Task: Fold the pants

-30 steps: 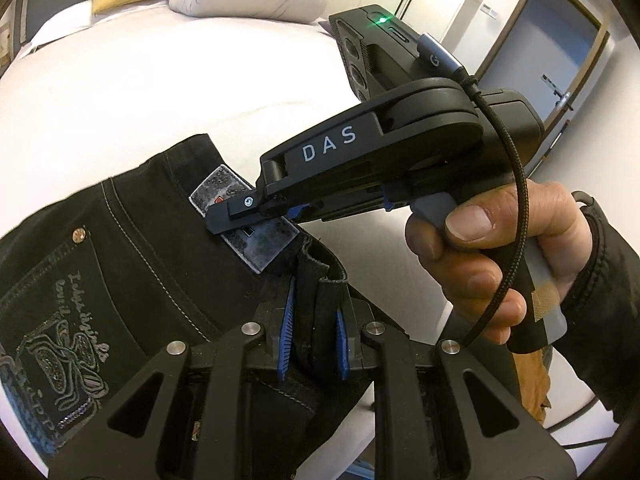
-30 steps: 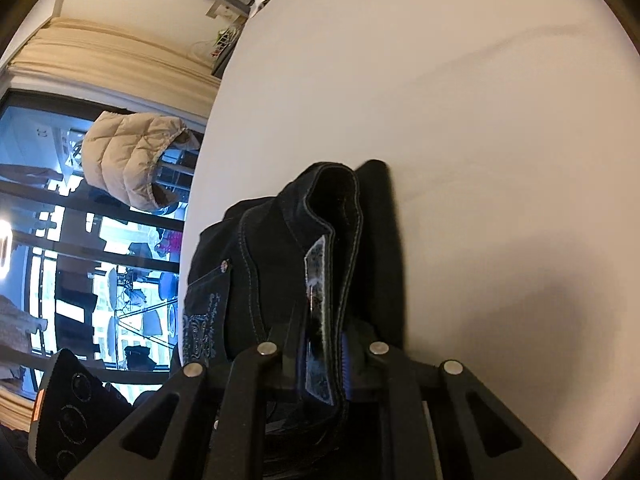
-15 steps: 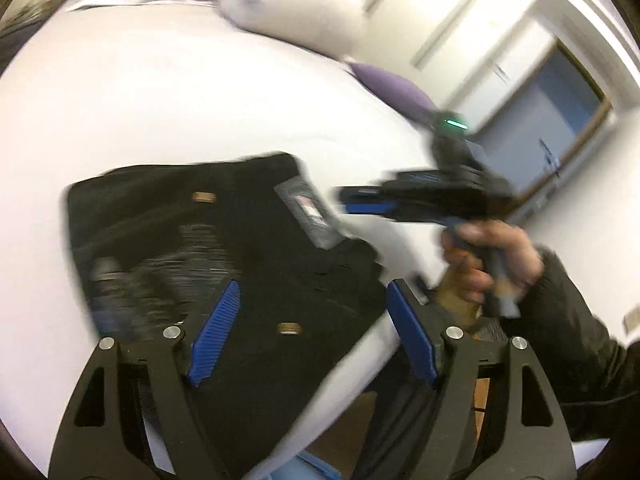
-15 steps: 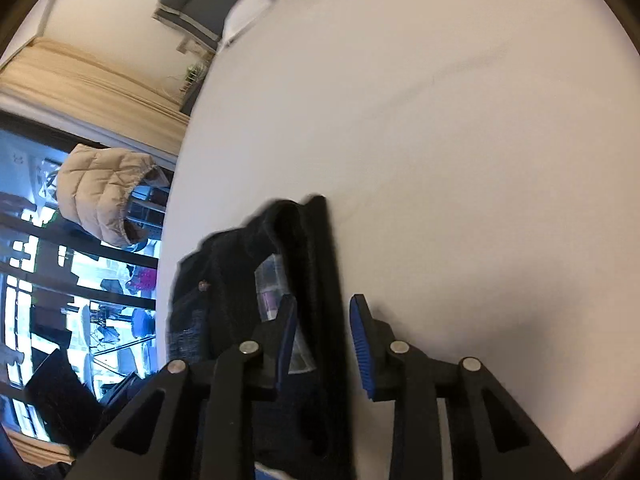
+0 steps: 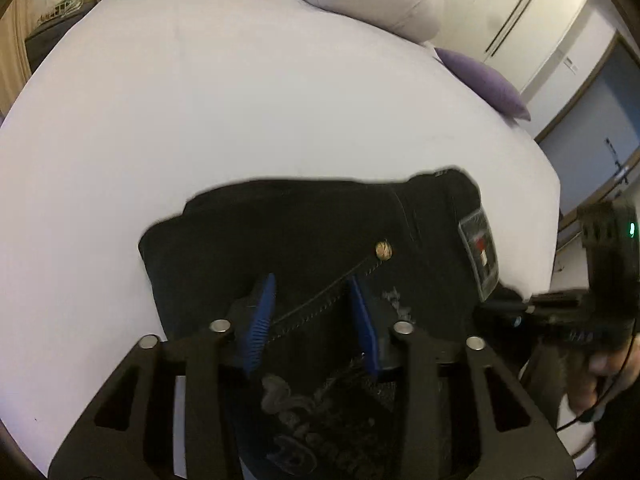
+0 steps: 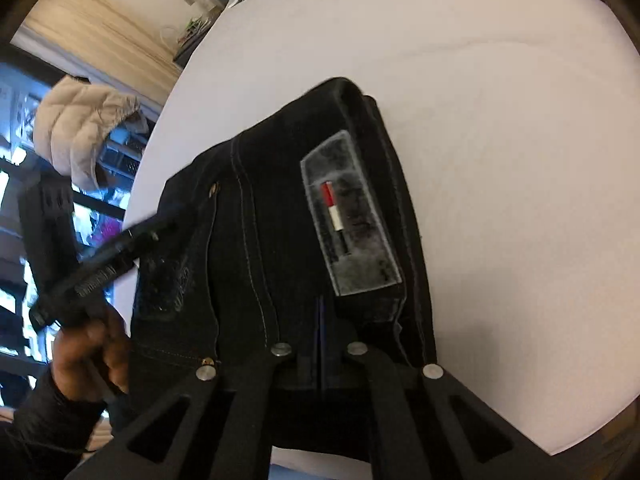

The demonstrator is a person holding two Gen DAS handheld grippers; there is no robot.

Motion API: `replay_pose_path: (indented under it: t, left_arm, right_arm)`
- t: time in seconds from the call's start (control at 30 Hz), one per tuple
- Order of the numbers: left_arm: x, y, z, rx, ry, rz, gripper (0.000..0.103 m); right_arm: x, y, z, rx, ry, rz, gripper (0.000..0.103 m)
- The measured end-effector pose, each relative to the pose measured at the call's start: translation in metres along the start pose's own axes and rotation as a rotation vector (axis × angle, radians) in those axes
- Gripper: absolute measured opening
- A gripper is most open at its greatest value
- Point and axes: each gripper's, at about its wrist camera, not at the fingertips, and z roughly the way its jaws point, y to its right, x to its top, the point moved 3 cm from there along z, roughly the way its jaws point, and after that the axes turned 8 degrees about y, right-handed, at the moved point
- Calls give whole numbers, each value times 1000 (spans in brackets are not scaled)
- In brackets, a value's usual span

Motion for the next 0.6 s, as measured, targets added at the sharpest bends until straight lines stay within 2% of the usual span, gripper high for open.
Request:
replay_pose_path:
  t: [0.23,0.27,0.4,0.43,0.53,0.6]
  left_arm:
    - [-57,32,-30,19,27,99,34]
    - [-64,40,-35,-2,21,121,34]
    - [-98,72,-55,34,26,318,34]
    - [-103,74,-56,39,32,338,34]
    - [-108,67,-51,15,27,295,34]
    - [-113,63,-50,18,37,304,34]
  right_arm:
    - [-2,-4,4,-43,29,-34,0]
    - [-2,-5,4,-49,34,-39,0]
    - [-9,-7,6,-45,39,-19,0]
    - [-8,-8,3,-47,38,-2,0]
    - [-10,-15,-5,-50,49,10,2]
    - [-18,-19,-5,-64,53,-16,2]
